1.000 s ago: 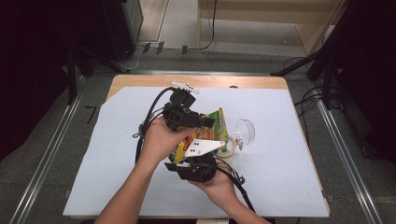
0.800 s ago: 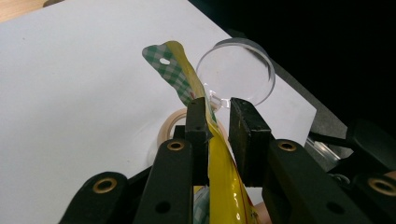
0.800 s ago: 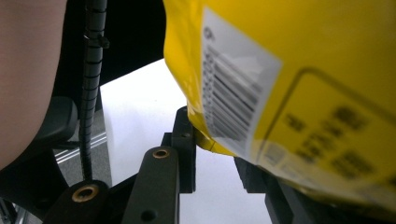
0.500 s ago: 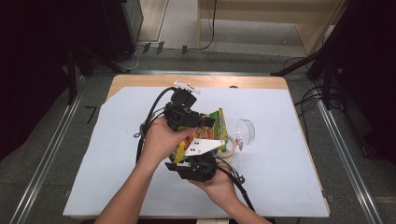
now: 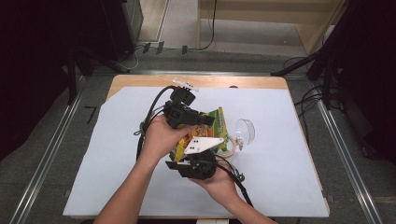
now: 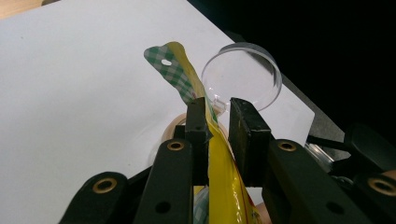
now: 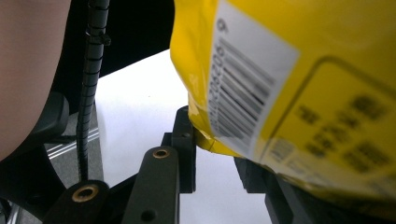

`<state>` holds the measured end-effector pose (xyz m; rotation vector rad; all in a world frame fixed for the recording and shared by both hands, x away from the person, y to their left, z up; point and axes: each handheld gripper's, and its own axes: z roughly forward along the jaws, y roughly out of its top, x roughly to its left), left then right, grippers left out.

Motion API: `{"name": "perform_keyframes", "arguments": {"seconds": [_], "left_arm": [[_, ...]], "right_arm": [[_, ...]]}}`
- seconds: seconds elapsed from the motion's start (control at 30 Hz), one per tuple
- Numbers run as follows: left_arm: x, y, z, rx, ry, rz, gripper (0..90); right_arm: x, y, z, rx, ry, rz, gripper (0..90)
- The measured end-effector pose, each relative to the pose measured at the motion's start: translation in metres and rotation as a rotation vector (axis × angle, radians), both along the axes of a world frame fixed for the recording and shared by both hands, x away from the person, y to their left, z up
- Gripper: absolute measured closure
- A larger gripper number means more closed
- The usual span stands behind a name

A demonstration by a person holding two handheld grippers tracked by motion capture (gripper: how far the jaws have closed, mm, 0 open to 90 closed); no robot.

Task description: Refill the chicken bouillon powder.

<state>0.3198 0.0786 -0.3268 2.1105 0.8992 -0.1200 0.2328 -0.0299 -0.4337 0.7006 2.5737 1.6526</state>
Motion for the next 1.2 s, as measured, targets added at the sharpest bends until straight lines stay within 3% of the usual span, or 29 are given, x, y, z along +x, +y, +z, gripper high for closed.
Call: {"name": "perform_keyframes", "arguments": {"seconds": [0.47, 1.2], "left_arm": [[-0.0032, -0.0026, 0.0015, 0.016, -0.006, -0.008, 77.9], [-0.0025, -0.0039, 0.0011, 0.006, -0.015, -0.015, 78.2]], "right_arm": [[-0.0042, 0.0006, 0.0002, 0.006, -0.008, -0.007, 73.0], [-0.0039, -0.0015, 0.0000, 0.004, -0.007, -0.014, 73.0]]}}
